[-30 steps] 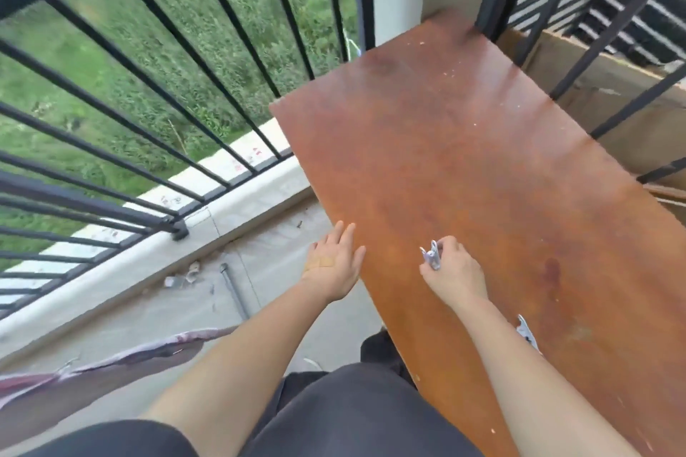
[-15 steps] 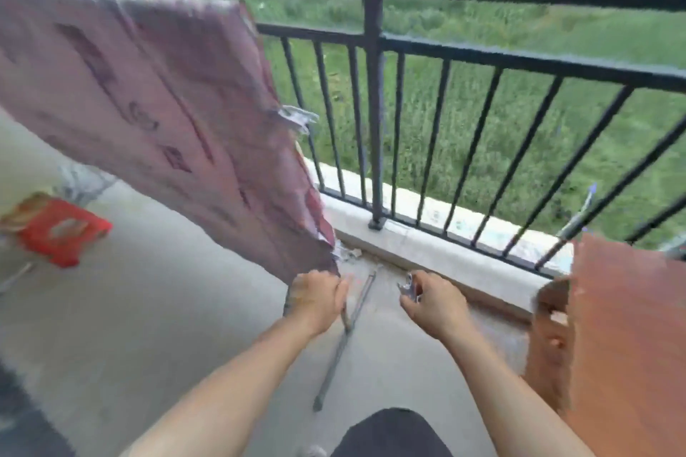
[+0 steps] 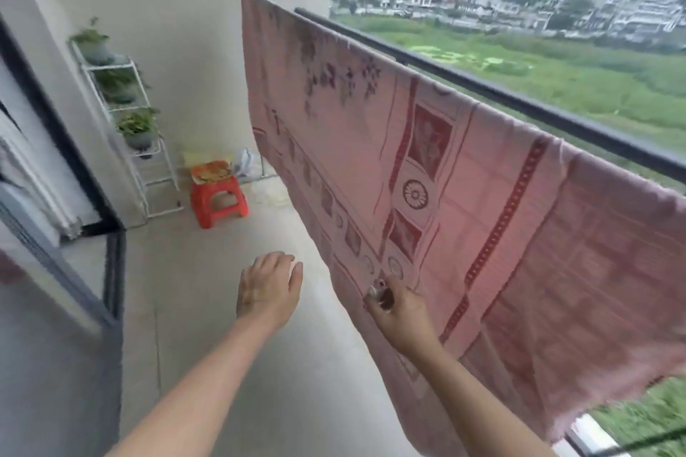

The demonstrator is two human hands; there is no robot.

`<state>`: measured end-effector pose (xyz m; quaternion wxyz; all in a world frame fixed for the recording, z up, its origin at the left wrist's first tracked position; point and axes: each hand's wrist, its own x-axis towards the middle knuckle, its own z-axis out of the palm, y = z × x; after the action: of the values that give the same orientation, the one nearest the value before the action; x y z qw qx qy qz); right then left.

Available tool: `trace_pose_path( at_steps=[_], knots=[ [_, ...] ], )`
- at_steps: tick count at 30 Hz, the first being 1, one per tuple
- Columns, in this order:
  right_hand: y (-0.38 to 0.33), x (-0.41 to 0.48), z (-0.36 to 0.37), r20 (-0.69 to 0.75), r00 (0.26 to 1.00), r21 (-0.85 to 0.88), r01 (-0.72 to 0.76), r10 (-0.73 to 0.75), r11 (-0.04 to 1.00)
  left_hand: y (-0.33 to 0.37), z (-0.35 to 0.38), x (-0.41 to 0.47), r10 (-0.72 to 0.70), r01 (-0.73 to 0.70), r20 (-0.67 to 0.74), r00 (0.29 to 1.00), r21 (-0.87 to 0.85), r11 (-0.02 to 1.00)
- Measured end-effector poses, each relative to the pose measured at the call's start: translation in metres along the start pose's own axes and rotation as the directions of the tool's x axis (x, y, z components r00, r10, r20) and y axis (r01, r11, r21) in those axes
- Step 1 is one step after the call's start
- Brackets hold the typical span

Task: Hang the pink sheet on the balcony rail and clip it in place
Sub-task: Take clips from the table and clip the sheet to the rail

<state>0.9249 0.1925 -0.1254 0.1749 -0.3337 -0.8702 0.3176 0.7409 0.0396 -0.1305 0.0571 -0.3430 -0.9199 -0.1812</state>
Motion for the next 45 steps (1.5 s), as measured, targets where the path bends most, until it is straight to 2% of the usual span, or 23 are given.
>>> trace_pose_path(
  at_steps=[5, 9, 13, 16, 20, 25, 33, 38, 45],
  knots=[
    [-0.061, 0.097, 0.056, 0.096, 0.992, 0.110, 0.067, -0.078, 0.992, -0.062, -0.005, 0.053, -0.101, 0.103, -0.055, 0.993, 0.028, 0.994],
    [-0.086, 0.182, 0.113, 0.061, 0.991, 0.237, 0.104, -0.122, 0.966, -0.102, 0.003, 0.113, -0.177, 0.178, -0.027, 0.984, 0.056, 0.982],
    [-0.097, 0.288, 0.152, 0.045, 0.990, 0.307, 0.115, -0.135, 0.945, -0.141, 0.024, 0.214, -0.222, 0.223, -0.024, 0.975, 0.099, 0.970],
    [-0.103, 0.387, 0.163, 0.107, 0.987, 0.426, 0.066, -0.122, 0.903, -0.157, 0.038, 0.311, -0.297, 0.291, 0.045, 0.954, 0.112, 0.950],
    [-0.128, 0.482, 0.165, 0.105, 0.986, 0.410, 0.074, -0.127, 0.909, -0.169, 0.038, 0.395, -0.284, 0.281, 0.028, 0.958, 0.085, 0.956],
    [-0.169, 0.607, 0.208, 0.150, 0.983, 0.391, 0.038, -0.105, 0.919, -0.216, 0.039, 0.507, -0.286, 0.286, -0.007, 0.958, 0.089, 0.954],
    [-0.234, 0.795, 0.322, 0.166, 0.981, 0.365, 0.032, -0.099, 0.930, -0.345, 0.066, 0.697, -0.306, 0.308, -0.035, 0.951, 0.085, 0.947],
    [-0.291, 0.921, 0.383, 0.201, 0.978, 0.333, -0.009, -0.062, 0.943, -0.431, 0.072, 0.838, -0.273, 0.271, 0.019, 0.962, 0.064, 0.960],
    [-0.347, 1.089, 0.425, 0.084, 0.995, 0.313, 0.025, -0.053, 0.949, -0.503, 0.077, 1.020, -0.237, 0.237, 0.063, 0.969, 0.007, 0.972]
  ],
)
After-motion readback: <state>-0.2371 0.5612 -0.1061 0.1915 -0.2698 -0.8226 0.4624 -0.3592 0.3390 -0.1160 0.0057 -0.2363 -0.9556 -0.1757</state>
